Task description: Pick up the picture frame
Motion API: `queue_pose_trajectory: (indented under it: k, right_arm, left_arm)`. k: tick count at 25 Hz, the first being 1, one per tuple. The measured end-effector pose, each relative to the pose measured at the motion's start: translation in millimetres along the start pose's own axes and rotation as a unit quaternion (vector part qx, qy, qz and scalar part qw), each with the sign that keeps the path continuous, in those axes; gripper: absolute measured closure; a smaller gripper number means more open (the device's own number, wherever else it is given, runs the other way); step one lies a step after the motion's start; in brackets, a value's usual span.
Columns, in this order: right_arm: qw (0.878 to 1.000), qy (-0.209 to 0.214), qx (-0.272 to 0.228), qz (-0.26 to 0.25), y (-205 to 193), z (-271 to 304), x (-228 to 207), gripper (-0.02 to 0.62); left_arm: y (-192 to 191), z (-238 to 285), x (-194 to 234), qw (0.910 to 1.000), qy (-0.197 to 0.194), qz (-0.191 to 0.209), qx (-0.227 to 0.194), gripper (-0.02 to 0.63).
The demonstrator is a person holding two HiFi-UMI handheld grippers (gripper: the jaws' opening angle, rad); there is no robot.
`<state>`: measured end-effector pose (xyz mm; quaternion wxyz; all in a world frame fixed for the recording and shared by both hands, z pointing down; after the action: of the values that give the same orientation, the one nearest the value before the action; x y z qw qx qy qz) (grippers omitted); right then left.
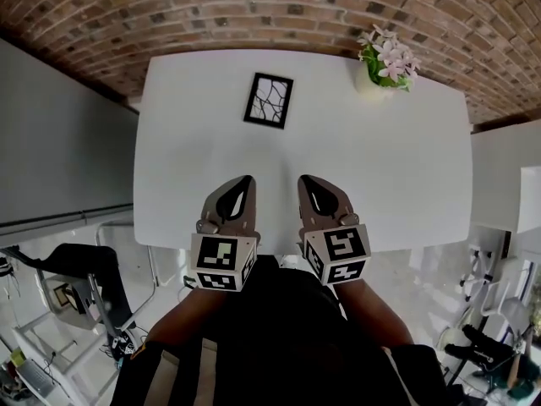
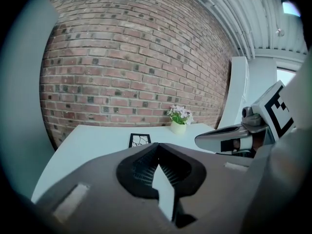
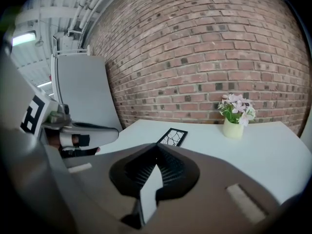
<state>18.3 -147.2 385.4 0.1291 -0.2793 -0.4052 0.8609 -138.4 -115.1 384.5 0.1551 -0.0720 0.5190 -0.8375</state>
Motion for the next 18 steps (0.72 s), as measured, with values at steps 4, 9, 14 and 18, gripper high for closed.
queue_pose_trajectory:
  k: [4, 9, 14, 18]
  right_arm:
    - [1.0, -0.009, 0.022, 0.009, 4.0, 23.7, -0.3, 0.594]
    - [0.999, -0.027, 0.031, 0.024, 7.3, 52.7, -6.3, 0.592]
    - [0.998, -0.047, 0.031, 0.03, 9.2, 78.0, -16.5, 0.592]
    - [0.997, -0.061, 0.042, 0.035, 6.0, 95.6, -25.0, 0.592]
  left_arm:
    - [-5.1, 21.0, 13.3, 0.9999, -0.011, -0.001, 0.012, 0.606]
    - [-13.4, 46.3, 27.9, 0.9988, -0.032, -0.025, 0.029, 0.606]
    - [-16.7, 72.4, 43.2, 0.9982, -0.04, -0.024, 0.038, 0.606]
    - [-21.6, 94.6, 54.4, 0.9976, -0.041, -0.022, 0.051, 0.606]
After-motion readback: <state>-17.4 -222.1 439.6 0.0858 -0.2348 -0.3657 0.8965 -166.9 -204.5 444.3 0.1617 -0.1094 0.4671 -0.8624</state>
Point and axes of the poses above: the fingertips, and each gripper's own axes: z forward along the fingers, x to its left, y out of its top, the point moved 7 cm from there along -z, backward along the fingers, and after that the axes turned 15 degrees about z, right-handed, at the moved point
